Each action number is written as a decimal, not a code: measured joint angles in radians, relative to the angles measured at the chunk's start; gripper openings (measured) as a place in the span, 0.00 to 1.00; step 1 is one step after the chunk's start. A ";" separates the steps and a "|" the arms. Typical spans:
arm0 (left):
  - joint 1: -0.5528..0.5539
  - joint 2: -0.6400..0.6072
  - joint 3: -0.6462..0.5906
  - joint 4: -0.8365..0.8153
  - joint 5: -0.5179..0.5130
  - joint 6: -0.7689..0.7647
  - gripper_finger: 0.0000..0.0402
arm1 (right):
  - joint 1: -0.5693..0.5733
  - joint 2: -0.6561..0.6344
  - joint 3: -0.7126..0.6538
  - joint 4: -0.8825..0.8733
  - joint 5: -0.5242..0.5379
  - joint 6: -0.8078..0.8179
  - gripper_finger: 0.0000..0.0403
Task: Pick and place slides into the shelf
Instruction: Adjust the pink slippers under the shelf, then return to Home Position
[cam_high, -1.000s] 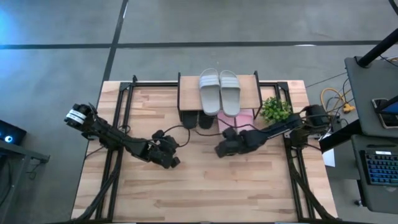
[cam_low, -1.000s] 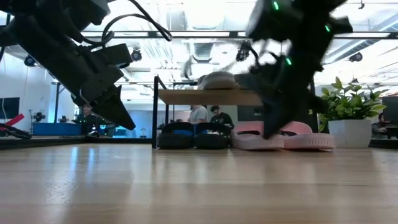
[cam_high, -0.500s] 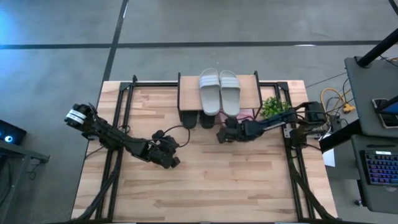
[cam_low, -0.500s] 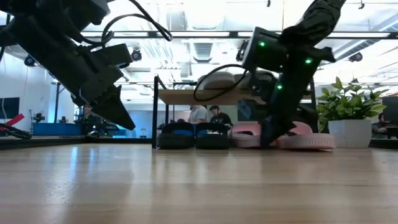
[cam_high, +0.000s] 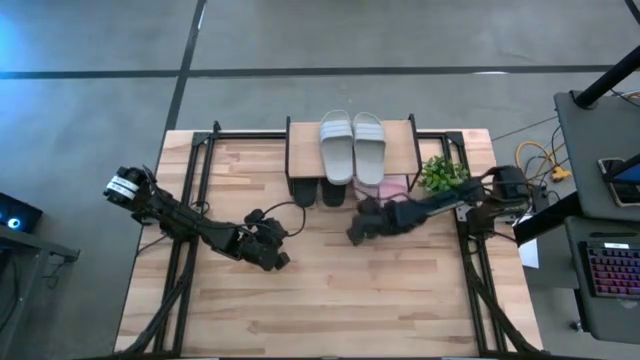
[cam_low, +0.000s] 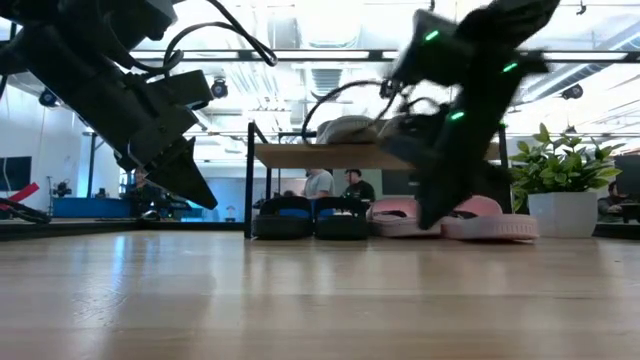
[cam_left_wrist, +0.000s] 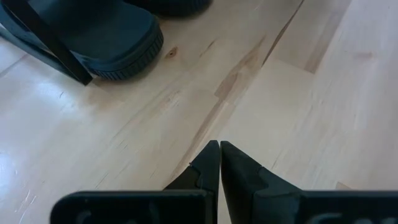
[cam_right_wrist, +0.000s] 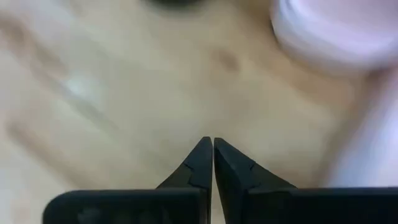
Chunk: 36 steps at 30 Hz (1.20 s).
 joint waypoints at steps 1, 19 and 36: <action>0.000 0.000 0.000 0.000 0.000 0.000 0.00 | 0.033 -0.009 0.001 -0.051 0.004 0.044 0.02; 0.000 0.000 -0.001 -0.001 0.001 0.009 0.00 | 0.117 -0.041 -0.124 -0.361 0.143 0.444 0.02; 0.000 0.000 -0.002 -0.002 0.000 0.009 0.00 | -0.079 -0.038 -0.121 -0.129 0.221 0.134 0.02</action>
